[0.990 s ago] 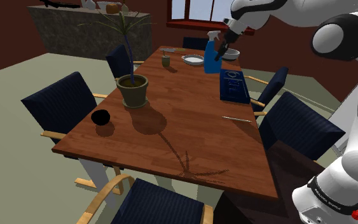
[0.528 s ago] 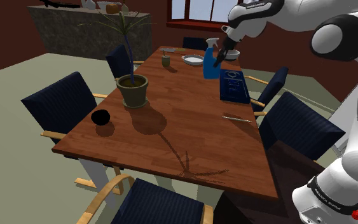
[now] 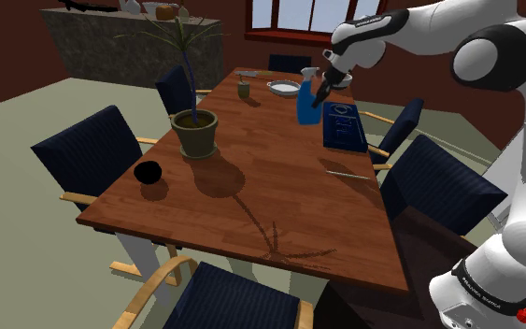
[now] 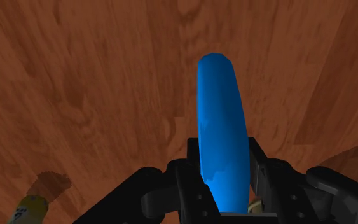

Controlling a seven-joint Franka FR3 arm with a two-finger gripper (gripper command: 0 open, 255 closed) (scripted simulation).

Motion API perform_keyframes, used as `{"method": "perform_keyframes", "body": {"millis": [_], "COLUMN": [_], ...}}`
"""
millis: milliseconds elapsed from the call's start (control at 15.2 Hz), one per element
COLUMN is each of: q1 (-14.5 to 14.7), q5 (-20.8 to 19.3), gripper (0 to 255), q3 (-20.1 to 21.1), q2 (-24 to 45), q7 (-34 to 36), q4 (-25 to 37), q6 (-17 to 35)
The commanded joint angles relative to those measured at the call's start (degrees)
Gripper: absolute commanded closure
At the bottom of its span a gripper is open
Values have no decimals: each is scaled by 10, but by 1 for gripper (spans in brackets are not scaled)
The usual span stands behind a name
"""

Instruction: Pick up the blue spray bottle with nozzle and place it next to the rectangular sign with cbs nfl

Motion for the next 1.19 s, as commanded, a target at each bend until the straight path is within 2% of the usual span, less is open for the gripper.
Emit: {"method": "perform_keyframes", "body": {"millis": [0,1122], "q1": [0,-7], "q5": [4,39], "gripper": [255,255], "q3": [2,19], "q2": [5,60], "q7": [-6,-55], "q4": [-7,-48], "q6": [12,101]}}
